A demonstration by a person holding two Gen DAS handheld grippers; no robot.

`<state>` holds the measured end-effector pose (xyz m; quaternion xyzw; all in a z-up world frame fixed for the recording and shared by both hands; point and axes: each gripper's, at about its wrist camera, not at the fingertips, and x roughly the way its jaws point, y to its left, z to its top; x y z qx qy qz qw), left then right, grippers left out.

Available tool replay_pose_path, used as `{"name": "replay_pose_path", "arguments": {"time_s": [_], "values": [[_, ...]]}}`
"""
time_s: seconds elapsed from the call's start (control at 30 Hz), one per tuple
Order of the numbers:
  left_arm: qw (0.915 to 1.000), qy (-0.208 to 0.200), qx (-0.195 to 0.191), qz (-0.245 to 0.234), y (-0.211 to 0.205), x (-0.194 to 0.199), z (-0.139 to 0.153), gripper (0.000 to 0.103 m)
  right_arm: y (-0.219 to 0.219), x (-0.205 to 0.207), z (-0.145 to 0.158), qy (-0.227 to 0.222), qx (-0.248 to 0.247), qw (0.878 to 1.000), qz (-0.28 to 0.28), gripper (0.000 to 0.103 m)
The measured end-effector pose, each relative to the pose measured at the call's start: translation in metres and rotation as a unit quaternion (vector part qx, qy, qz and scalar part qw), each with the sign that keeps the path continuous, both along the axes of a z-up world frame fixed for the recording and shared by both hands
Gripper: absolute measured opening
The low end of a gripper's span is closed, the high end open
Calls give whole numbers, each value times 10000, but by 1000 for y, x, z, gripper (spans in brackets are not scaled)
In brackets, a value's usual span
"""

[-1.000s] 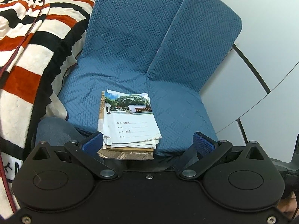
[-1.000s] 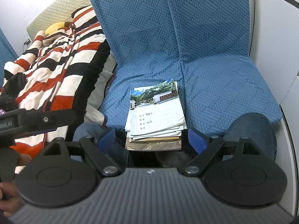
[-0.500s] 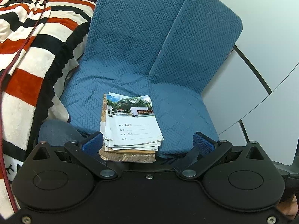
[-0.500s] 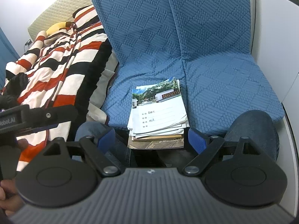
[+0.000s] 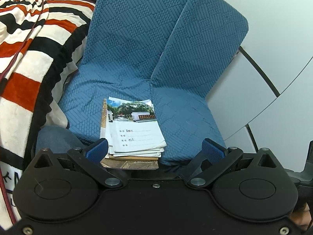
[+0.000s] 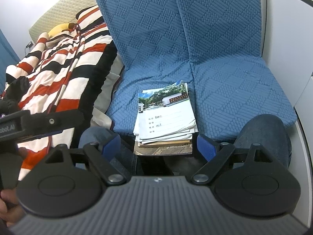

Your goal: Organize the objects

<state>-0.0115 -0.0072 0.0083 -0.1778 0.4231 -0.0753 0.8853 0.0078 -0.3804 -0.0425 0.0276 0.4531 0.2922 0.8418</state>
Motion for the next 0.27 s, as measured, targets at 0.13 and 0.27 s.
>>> {"name": "replay_pose_path", "arguments": {"time_s": [0.13, 0.27], "values": [[10000, 4, -23, -8, 0, -3, 1, 102, 0, -1, 0, 56, 50, 10000, -14, 87], [10000, -8, -36, 21, 2, -6, 1, 102, 1, -3, 1, 4, 17, 10000, 16, 87]]}}
